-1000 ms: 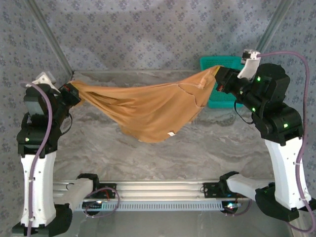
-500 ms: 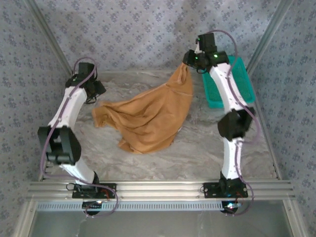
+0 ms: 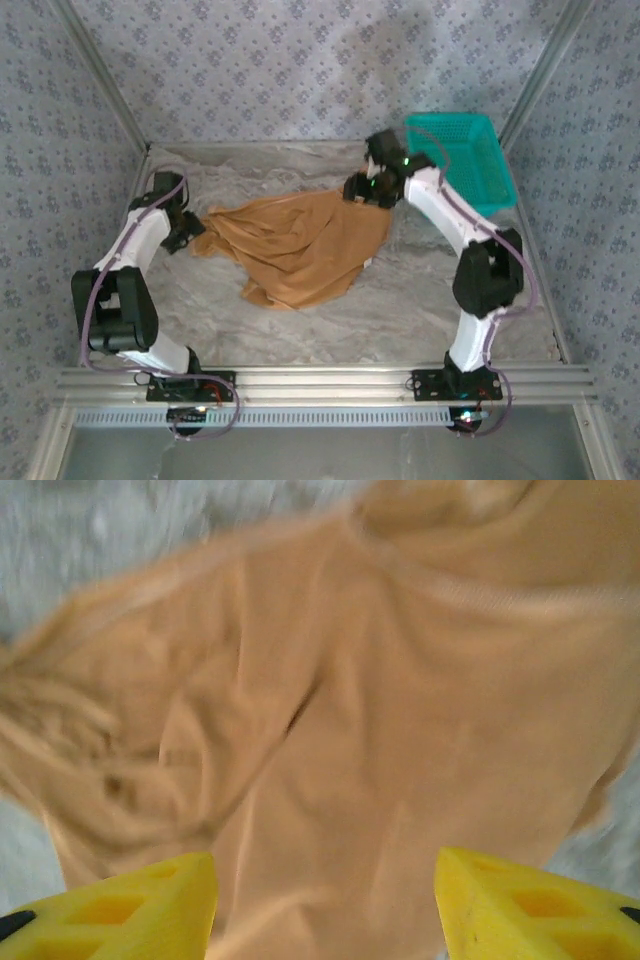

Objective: Fold the inside-out t-shirt

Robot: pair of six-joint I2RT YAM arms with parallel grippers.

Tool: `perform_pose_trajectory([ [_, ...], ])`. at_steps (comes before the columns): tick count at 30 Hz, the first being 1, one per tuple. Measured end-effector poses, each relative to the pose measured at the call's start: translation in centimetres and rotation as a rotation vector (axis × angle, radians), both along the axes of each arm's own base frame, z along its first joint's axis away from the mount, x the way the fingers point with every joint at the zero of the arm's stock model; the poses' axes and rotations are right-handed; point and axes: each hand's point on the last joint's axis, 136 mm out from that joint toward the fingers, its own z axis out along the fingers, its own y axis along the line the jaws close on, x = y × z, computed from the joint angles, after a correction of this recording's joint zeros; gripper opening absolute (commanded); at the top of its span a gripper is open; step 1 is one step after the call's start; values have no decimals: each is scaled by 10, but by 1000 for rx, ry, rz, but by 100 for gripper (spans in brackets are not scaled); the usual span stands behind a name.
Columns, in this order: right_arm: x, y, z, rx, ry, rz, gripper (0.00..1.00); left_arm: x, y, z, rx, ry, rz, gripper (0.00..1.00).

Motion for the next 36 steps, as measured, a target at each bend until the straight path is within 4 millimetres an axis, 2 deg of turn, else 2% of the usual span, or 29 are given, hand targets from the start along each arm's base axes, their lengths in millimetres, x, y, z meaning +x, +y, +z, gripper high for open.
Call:
perform_pose_trajectory([
  [2, -40, 13, -24, -7, 48, 57, 60, -12, 10, -16, -28, 36, 46, 56],
  [5, -76, 25, -59, -26, 114, 97, 62, -8, 14, -25, -61, 33, 77, 56],
  [7, -90, 29, -76, -31, 147, 102, 63, -1, 11, -31, -83, 22, 76, 56],
  [11, -105, 33, -99, -13, 192, 83, 64, 13, 4, -49, -134, 16, 79, 52],
  [13, -105, 38, -106, 2, 205, 74, 63, 18, 2, -57, -154, 13, 88, 44],
  [15, -102, 44, -114, 11, 214, 67, 61, 22, 1, -67, -170, 19, 96, 29],
  [17, -99, 47, -126, 9, 238, 58, 47, 23, -1, -76, -182, 37, 100, 14],
  [19, -98, 48, -142, -5, 267, 45, 21, 22, 3, -76, -177, 51, 110, 3],
  [20, -96, 47, -146, -7, 278, 35, 7, 25, 4, -74, -179, 43, 110, 0],
  [21, -92, 46, -145, -4, 275, 28, 0, 26, 4, -73, -177, 37, 107, 0],
  [23, -80, 41, -144, 2, 272, 5, 0, 29, 4, -69, -173, 30, 102, 0],
  [25, -59, 29, -142, 4, 260, -33, 0, 27, 5, -64, -167, 24, 103, 0],
  [27, -32, 10, -138, 4, 247, -79, 0, 25, 6, -53, -158, 7, 104, 0],
  [29, 4, -12, -130, -5, 225, -119, 0, 24, 6, -36, -149, -41, 98, 0],
  [32, 63, -32, -106, -10, 160, -145, 0, 16, 0, -15, -141, -102, 80, 0],
  [33, 77, -34, -98, -12, 140, -142, 7, 13, -3, -13, -140, -110, 71, 0],
  [34, 93, -35, -89, -13, 113, -134, 22, 10, -7, -12, -141, -113, 60, 0],
  [36, 108, -34, -75, -30, 73, -111, 40, 6, -14, -15, -143, -102, 41, 0],
])
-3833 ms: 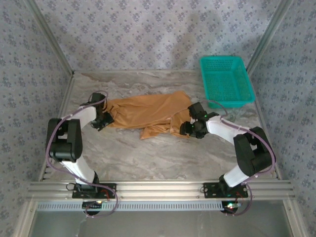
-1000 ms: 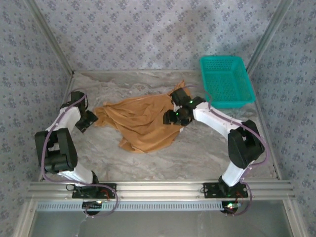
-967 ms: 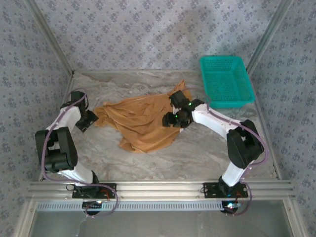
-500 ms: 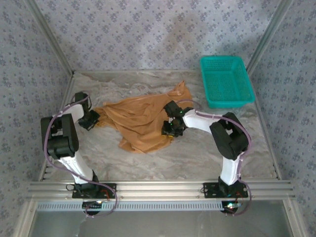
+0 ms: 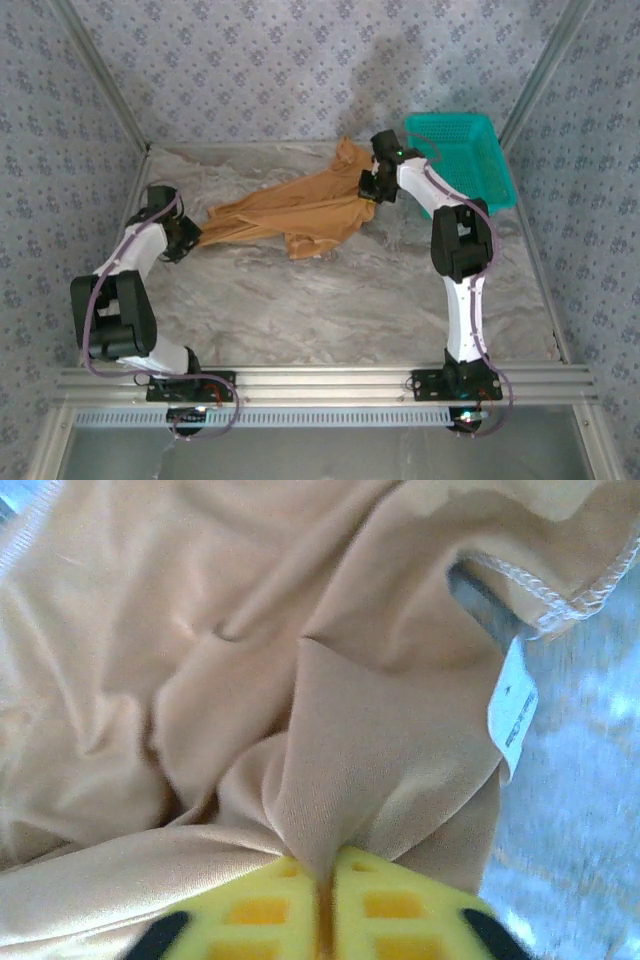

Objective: Fold the inside-out t-shirt

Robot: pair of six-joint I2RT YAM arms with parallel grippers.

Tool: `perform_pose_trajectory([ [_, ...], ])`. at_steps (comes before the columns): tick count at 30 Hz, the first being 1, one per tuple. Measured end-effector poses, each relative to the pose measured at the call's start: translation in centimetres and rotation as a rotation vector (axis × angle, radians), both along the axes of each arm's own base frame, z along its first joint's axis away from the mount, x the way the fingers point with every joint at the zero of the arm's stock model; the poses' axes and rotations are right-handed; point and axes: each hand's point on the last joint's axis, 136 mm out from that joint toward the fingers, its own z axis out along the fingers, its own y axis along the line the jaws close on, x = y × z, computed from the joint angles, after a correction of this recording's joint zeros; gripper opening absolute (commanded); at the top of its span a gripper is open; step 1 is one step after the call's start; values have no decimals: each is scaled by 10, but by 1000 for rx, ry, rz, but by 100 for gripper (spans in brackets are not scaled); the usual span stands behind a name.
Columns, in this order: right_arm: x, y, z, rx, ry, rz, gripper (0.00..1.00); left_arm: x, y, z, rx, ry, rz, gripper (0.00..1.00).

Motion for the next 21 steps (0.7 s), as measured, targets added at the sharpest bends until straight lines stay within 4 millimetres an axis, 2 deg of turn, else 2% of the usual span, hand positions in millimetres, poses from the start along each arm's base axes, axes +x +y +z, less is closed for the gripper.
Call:
perform_pose_trajectory([
  [1, 0, 1, 4, -14, -6, 14, 46, -2, -4, -4, 1, 11, -11, 0],
  [4, -23, 7, 7, -53, 8, 52, 47, -6, -12, -11, 5, 34, -35, 0],
  [7, -76, 24, 1, -76, 56, 108, 47, -6, -17, -13, 8, 39, -51, 0],
  [9, -111, 45, -1, -72, 67, 158, 46, -6, -18, -13, 8, 38, -52, 0],
  [11, -145, 78, -4, -54, 67, 221, 46, -6, -18, -13, 9, 39, -52, 0],
  [13, -166, 112, -6, -30, 56, 279, 46, -6, -18, -13, 9, 39, -53, 0],
  [16, -182, 155, -13, -12, 46, 336, 46, -6, -17, -13, 11, 39, -52, 0],
  [19, -174, 187, -23, -14, 34, 348, 47, -6, -17, -13, 11, 40, -52, 0],
  [21, -163, 198, -32, -33, 23, 340, 47, -8, -17, -15, 11, 44, -52, 0],
])
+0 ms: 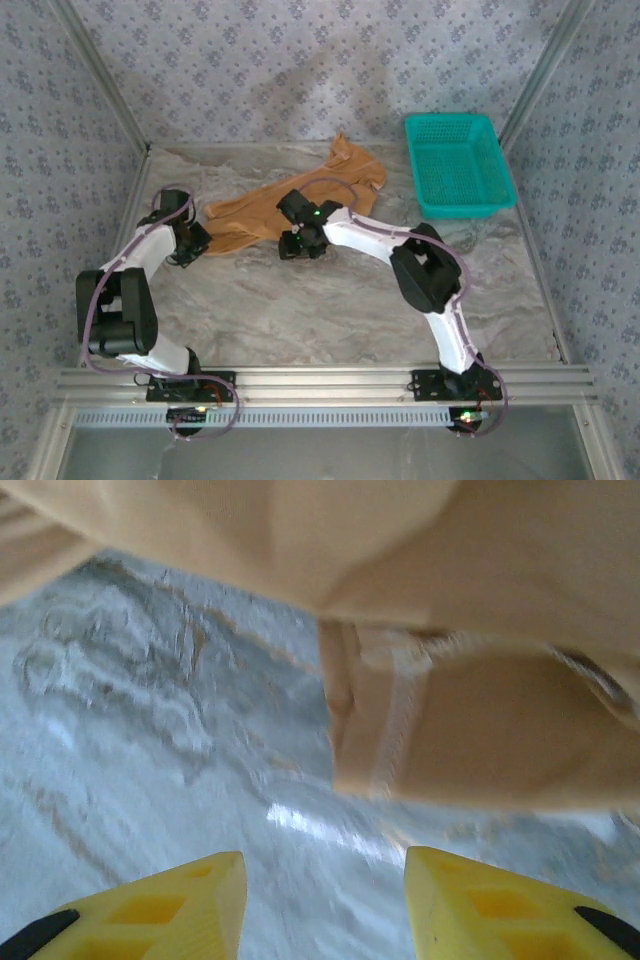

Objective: Fold the inside-out t-shirt

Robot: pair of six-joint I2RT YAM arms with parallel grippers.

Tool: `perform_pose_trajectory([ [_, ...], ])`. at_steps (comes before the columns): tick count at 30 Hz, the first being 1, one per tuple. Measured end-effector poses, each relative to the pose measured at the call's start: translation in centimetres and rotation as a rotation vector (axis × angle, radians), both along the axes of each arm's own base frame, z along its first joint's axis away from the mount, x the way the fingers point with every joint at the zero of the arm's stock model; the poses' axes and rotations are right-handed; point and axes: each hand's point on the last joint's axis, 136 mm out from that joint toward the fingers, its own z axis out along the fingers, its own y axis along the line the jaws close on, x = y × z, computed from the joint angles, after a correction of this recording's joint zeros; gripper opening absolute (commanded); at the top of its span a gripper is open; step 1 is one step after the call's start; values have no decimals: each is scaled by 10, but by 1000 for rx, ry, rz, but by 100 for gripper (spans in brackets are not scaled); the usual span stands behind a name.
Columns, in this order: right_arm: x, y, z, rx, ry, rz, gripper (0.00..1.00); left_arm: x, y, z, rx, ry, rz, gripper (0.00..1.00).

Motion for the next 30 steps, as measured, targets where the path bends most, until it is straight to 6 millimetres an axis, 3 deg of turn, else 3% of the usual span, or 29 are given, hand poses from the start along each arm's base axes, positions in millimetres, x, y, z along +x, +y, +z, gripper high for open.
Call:
perform_pose_trajectory([
  [9, 31, 5, -22, -100, -33, -49, 41, -4, 0, -3, 0, 11, 0, 0],
  [12, 34, 4, -28, -114, -30, -55, 29, -4, 0, -1, 0, 5, 0, 0],
  [16, 32, 0, -32, -135, -19, -59, 3, -3, 0, 4, 0, -11, 0, 0],
  [22, 33, -7, -29, -169, -24, -34, 0, -6, 1, 5, 5, -1, -7, 0],
  [26, 37, -25, -9, -207, -60, -16, 0, -2, 9, 18, 11, -6, 2, 0],
  [30, 37, -53, 48, -181, -147, -20, 3, 11, 16, 47, 18, -81, 16, 0],
])
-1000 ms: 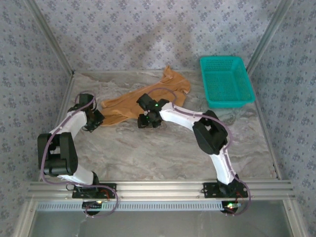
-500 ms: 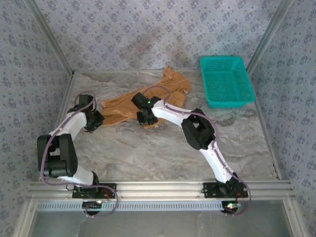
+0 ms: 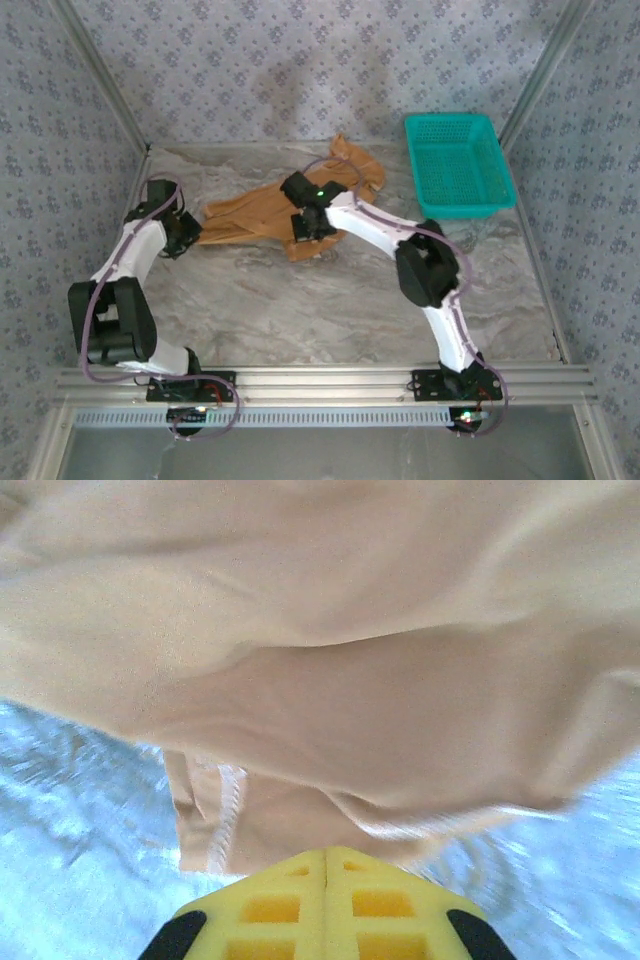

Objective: Fold the inside-out t-shirt

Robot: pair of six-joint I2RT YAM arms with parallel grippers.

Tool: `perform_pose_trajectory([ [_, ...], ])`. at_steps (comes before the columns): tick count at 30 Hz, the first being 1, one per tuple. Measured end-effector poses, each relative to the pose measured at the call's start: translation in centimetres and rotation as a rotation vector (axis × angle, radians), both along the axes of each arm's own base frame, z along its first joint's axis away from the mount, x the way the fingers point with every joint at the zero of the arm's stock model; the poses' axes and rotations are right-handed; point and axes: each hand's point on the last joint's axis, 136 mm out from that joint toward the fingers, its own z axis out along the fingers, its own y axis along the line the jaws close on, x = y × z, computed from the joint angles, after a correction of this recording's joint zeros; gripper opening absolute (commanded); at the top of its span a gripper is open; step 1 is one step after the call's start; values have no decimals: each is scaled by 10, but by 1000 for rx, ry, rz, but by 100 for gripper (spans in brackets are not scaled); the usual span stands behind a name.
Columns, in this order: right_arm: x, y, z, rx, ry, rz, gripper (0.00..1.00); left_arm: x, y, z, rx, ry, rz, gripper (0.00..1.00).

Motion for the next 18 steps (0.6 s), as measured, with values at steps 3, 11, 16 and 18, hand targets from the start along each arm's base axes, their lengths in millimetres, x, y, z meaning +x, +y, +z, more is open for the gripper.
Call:
perform_pose_trajectory([
  [3, 2, -10, 42, 50, -72, 7, 19, 1, 0, 14, -1, -41, -1, 0],
  [11, -12, 31, 5, 43, -52, 79, 40, 2, -4, 16, -20, -52, -6, 0],
  [16, -22, 65, -46, -13, 5, 109, 41, -1, -4, 11, -23, -39, -7, 0],
  [18, -21, 69, -59, -30, 13, 104, 44, -2, -4, 10, -23, -37, -7, 0],
])
